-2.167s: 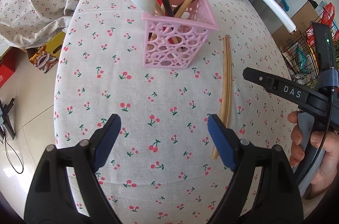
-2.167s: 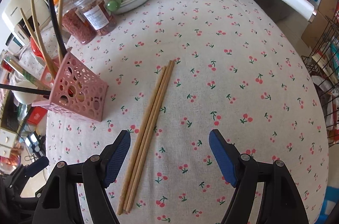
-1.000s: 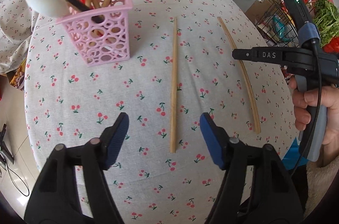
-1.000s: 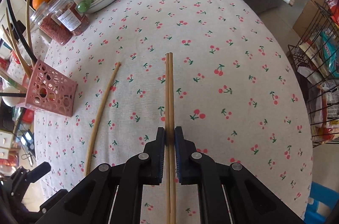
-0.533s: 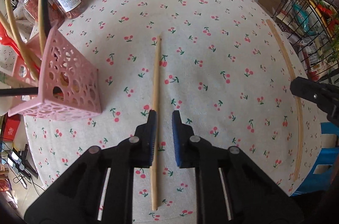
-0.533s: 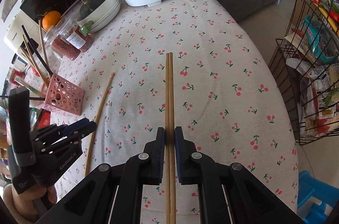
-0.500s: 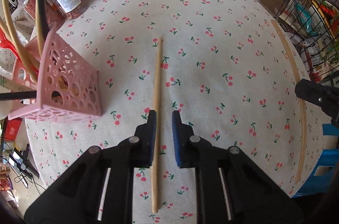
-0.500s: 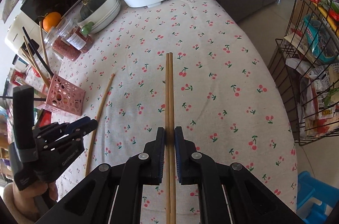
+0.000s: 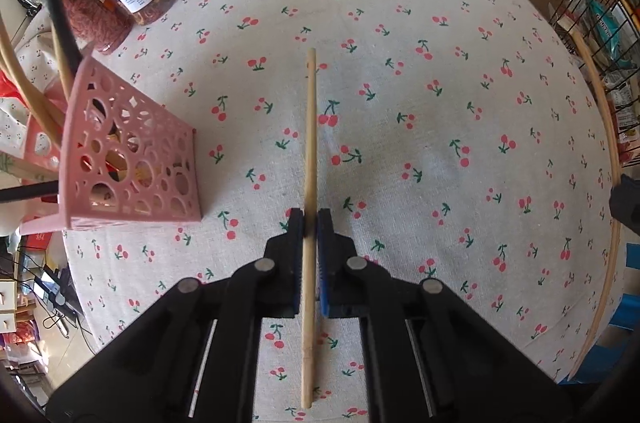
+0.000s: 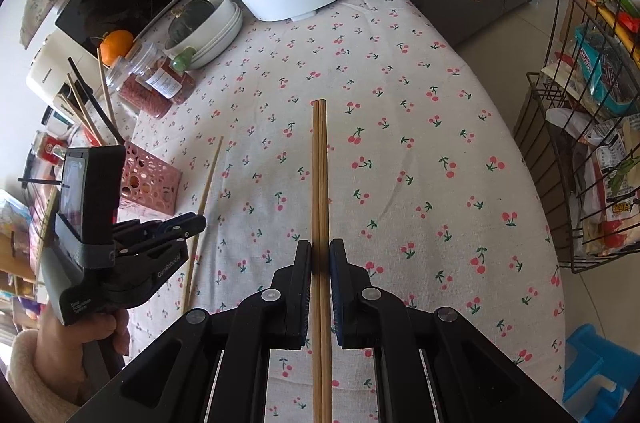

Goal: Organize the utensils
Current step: 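Drop the wooden chopstick into the pink basket with left tool while right tool carries chopstick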

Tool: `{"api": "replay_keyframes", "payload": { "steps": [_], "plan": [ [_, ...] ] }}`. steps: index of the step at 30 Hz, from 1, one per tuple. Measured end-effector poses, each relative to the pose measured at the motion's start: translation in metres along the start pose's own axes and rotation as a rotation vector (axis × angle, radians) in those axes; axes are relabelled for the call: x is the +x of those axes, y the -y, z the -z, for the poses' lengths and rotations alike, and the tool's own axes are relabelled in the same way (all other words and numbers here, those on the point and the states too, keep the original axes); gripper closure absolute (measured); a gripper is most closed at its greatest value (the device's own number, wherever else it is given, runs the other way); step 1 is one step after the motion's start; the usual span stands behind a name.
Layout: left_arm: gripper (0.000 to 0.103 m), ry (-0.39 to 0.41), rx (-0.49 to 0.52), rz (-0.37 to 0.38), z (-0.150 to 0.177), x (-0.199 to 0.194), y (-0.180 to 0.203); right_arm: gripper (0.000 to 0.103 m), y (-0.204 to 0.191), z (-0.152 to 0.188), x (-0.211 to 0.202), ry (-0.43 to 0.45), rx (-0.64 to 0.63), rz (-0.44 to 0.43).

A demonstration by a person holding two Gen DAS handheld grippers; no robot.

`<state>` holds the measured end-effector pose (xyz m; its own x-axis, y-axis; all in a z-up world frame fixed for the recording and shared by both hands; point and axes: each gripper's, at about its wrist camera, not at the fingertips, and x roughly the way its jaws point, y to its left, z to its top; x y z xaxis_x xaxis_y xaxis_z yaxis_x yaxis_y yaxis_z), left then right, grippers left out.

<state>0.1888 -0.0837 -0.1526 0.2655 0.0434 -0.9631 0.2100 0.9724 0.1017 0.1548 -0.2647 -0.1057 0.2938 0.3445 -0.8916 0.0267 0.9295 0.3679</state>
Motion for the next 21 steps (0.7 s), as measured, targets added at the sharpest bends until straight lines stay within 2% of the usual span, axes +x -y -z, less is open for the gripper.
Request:
{"api": "replay_keyframes", "payload": {
  "steps": [10,14,21],
  "plan": [
    [0.096,0.296,0.002,0.093,0.046,-0.096,-0.025,0.094,-0.036,0.005,-0.012,0.052,-0.056,-0.041],
    [0.096,0.461,-0.046,0.131,0.060,-0.136,-0.044,0.094,-0.046,0.004,-0.021,0.092,-0.070,-0.040],
    [0.096,0.792,-0.154,0.113,0.056,-0.177,-0.081,0.094,-0.057,-0.002,-0.032,0.156,-0.093,-0.029]
  ]
}}
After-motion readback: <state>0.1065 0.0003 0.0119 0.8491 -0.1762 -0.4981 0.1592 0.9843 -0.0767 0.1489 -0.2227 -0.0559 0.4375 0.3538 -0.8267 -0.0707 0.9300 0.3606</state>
